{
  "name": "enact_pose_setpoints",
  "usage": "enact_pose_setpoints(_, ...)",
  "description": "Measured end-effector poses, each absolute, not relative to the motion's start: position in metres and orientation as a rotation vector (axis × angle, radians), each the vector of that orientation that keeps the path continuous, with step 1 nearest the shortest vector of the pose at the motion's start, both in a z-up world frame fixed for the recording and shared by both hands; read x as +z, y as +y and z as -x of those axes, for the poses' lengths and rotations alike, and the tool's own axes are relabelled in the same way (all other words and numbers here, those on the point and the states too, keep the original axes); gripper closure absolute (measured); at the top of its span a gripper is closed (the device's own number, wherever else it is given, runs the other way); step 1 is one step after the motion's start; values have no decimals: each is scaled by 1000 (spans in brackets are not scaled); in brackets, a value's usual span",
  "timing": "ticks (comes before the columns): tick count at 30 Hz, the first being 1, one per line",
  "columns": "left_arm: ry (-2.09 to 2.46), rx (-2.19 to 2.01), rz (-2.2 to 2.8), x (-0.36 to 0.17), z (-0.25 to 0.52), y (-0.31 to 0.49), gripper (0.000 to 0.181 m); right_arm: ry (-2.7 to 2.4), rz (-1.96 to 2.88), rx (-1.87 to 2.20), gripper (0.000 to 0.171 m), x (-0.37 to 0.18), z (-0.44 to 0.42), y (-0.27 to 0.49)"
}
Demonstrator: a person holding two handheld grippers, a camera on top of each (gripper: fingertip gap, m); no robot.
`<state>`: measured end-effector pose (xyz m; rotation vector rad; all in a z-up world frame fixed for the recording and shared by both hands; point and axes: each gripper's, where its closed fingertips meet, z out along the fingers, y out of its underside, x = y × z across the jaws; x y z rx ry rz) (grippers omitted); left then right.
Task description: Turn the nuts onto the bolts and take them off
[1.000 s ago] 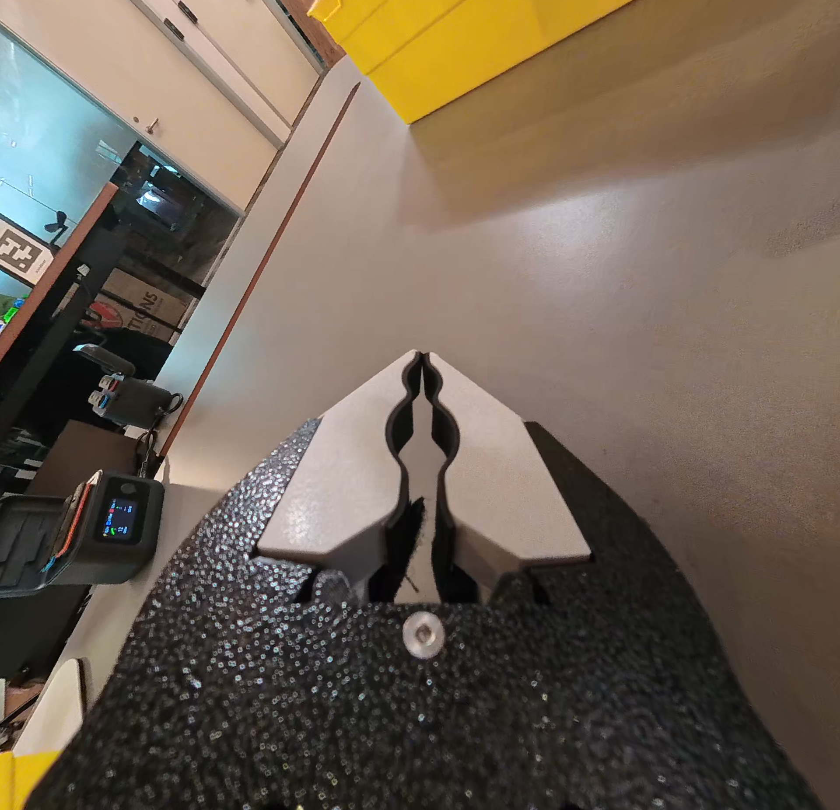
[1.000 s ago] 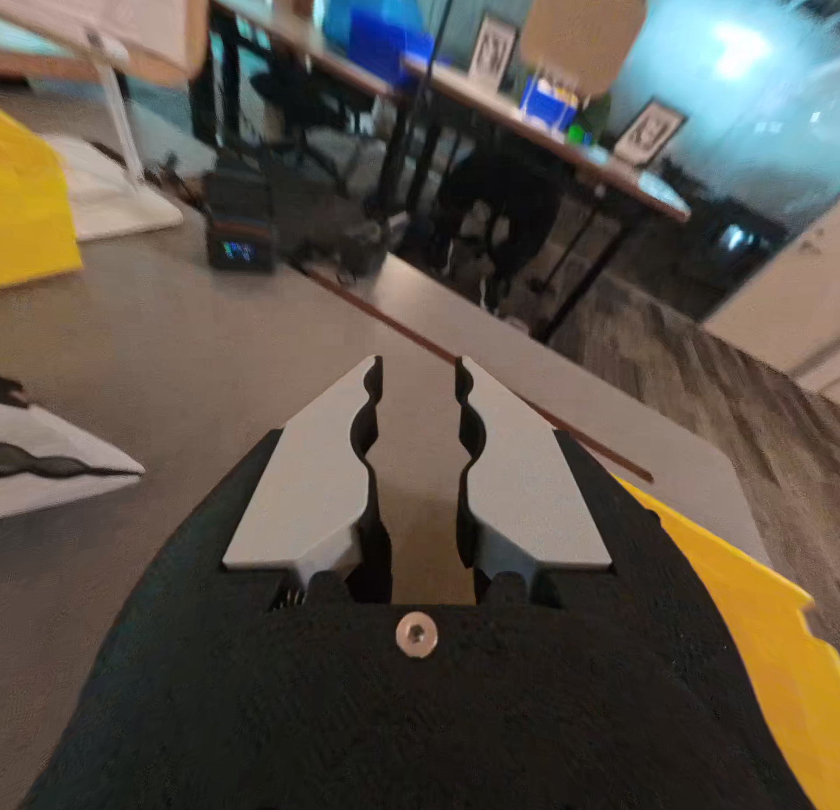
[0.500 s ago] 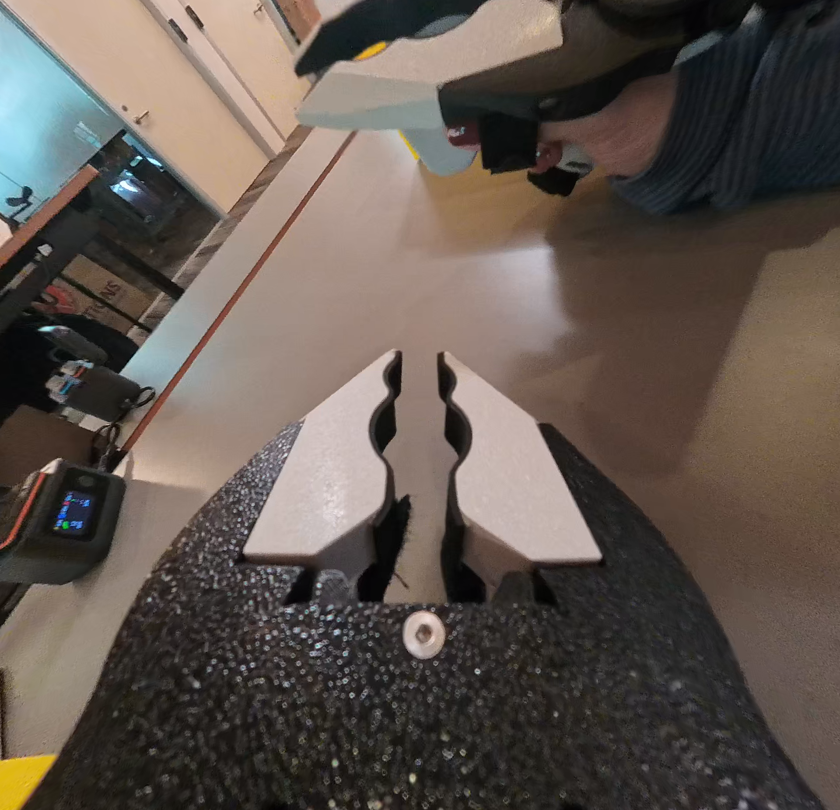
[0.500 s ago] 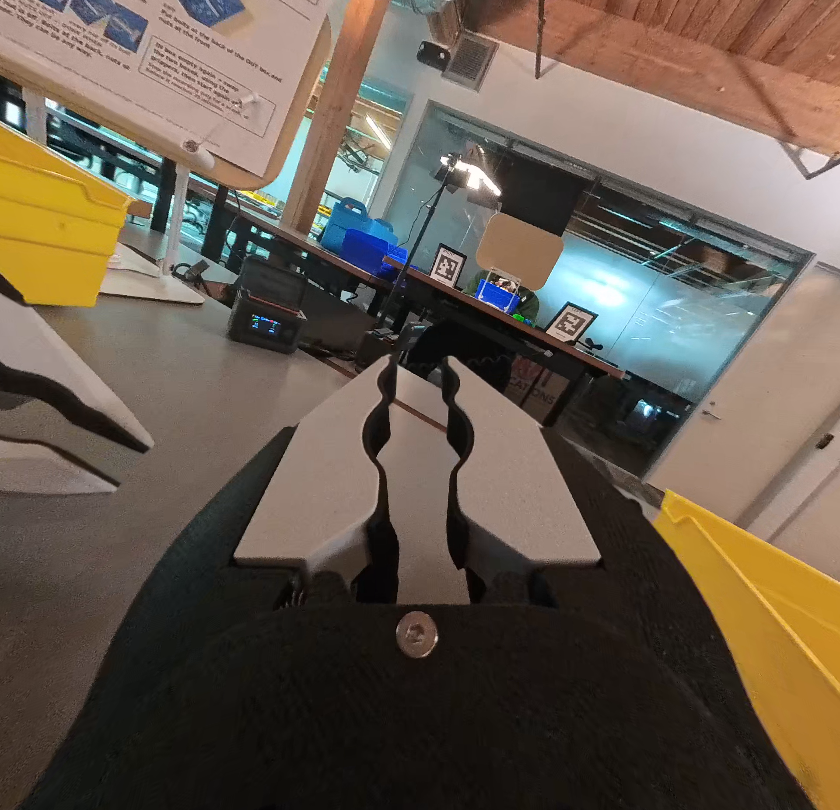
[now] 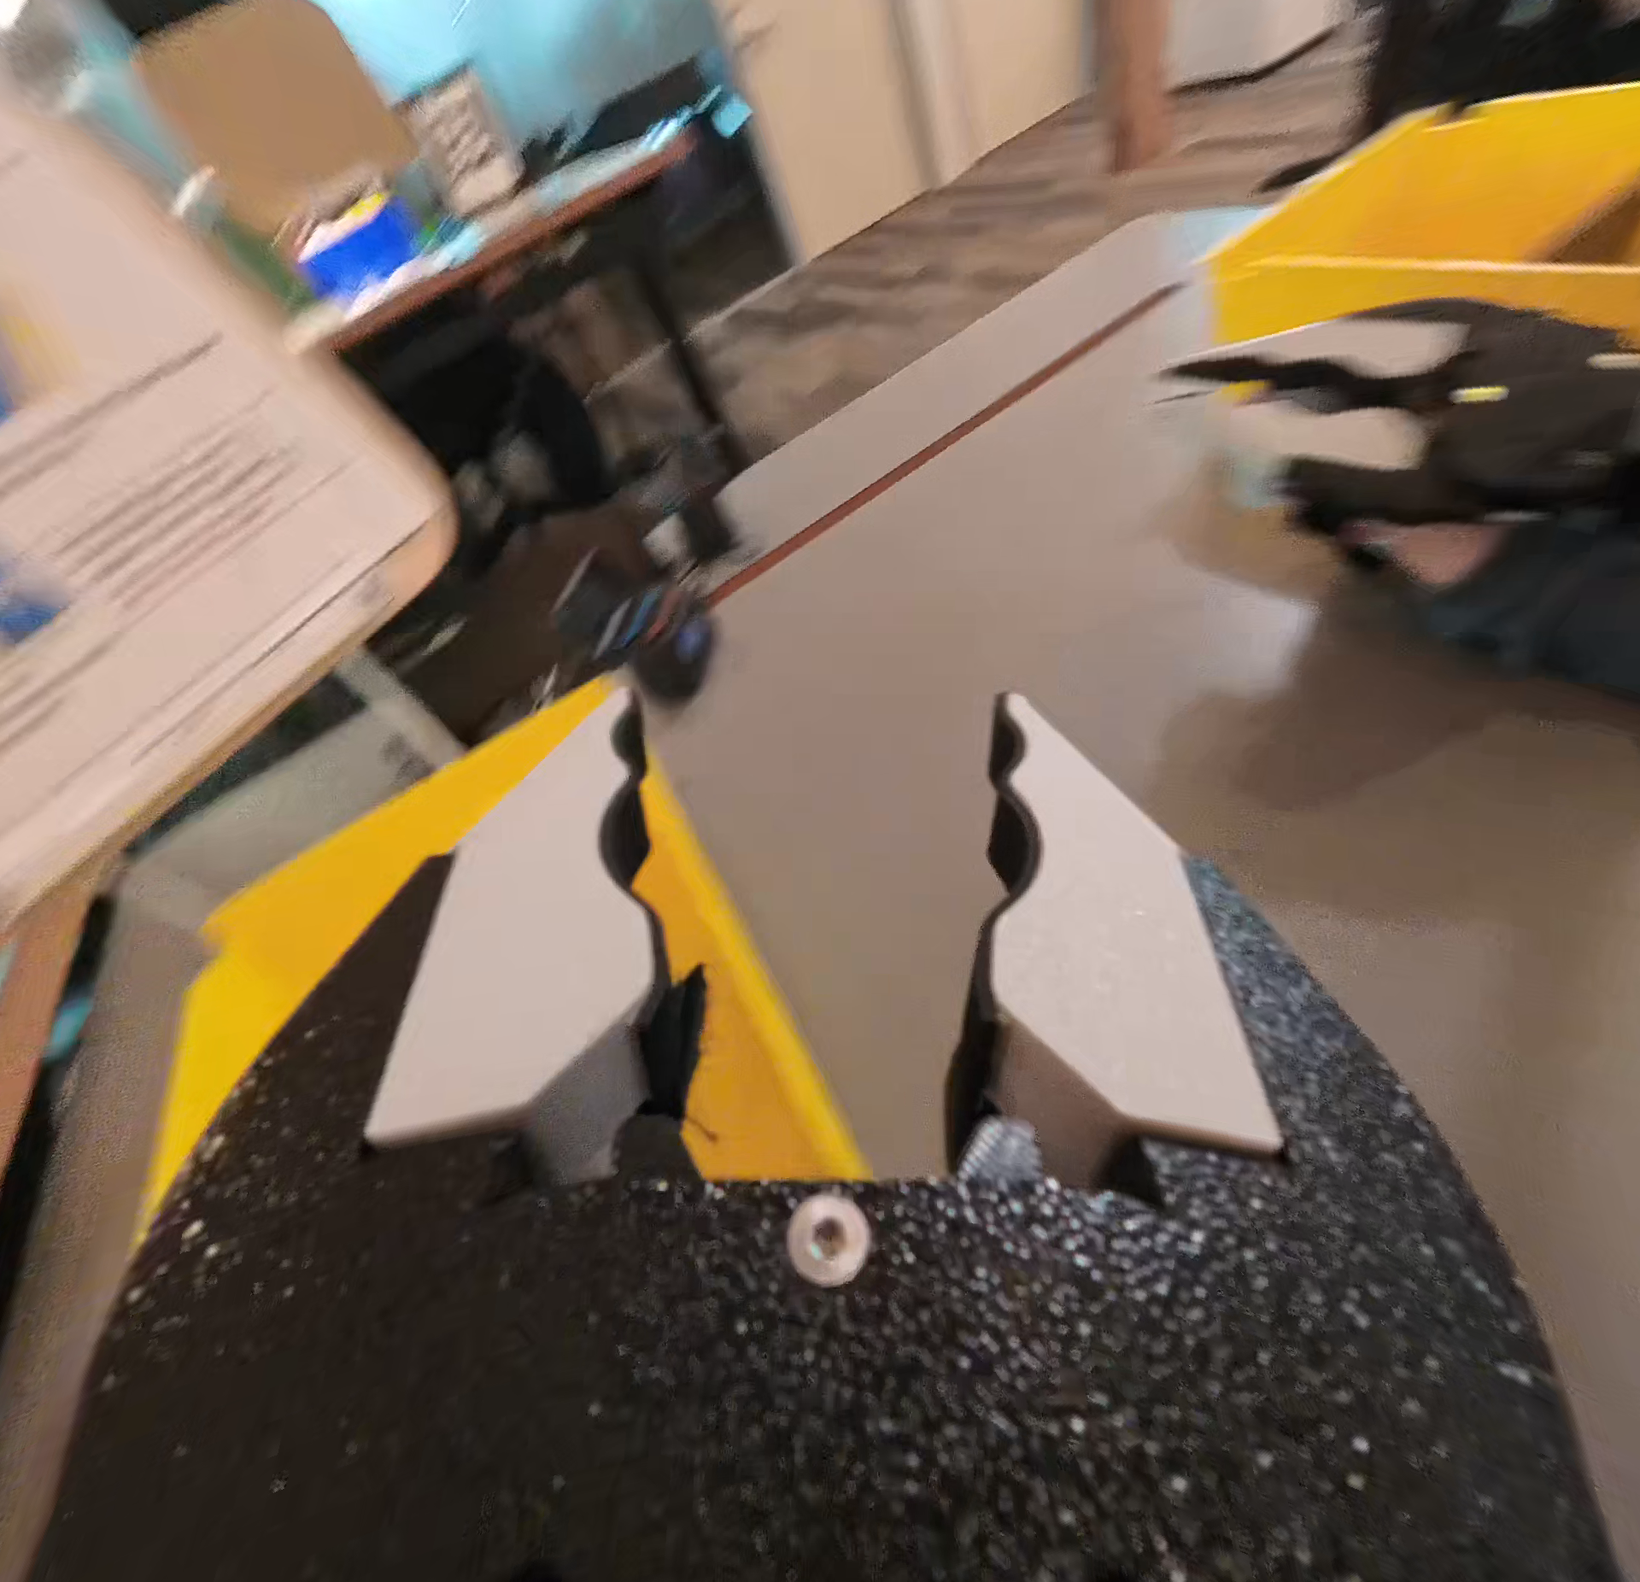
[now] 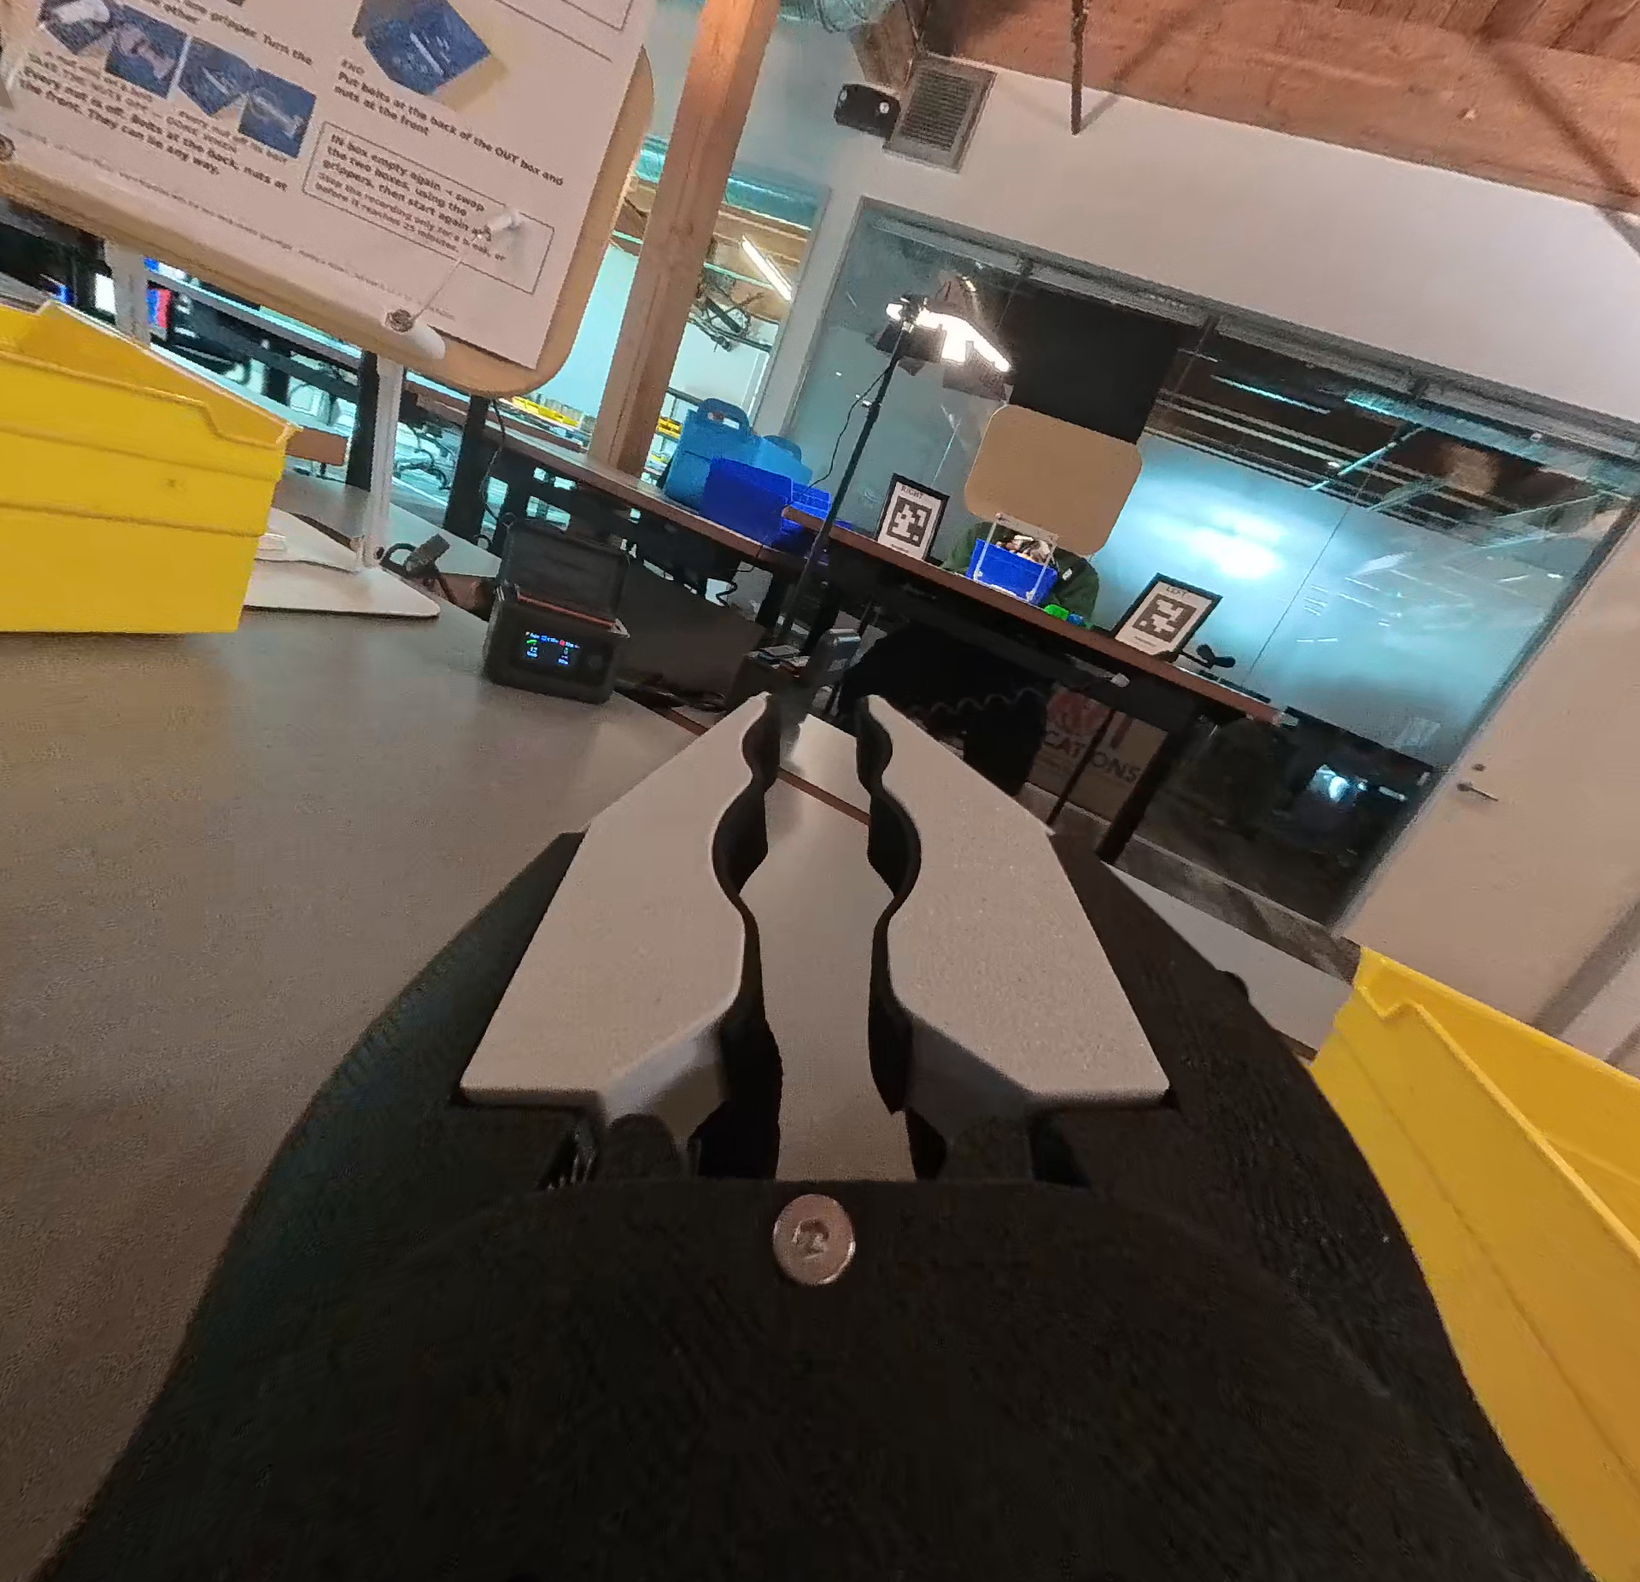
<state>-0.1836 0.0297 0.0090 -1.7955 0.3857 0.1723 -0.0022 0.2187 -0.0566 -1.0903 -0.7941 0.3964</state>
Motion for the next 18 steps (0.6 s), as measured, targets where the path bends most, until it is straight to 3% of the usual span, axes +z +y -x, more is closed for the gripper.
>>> enact_pose_setpoints(1, 270, 209, 1859, 10, 216, 23, 94, -796, 1091, 401, 156, -57, 4, 219)
enact_pose_setpoints(4, 44, 205, 2163, -24, 288, -3, 87, -806, 1097, 417, 156, -58, 9, 221)
enact_pose_setpoints(6, -14, 133, 2328, -52, 310, -17, 108, -811, 1105, 424, 156, -60, 12, 223)
enact_pose_setpoints(12, -140, 18, 2723, -131, 334, -53, 123, -822, 1108, 433, 156, -65, 18, 224)
enact_pose_setpoints(18, -216, 33, 2889, -168, 348, -66, 132, -835, 1103, 436, 157, -66, 22, 224)
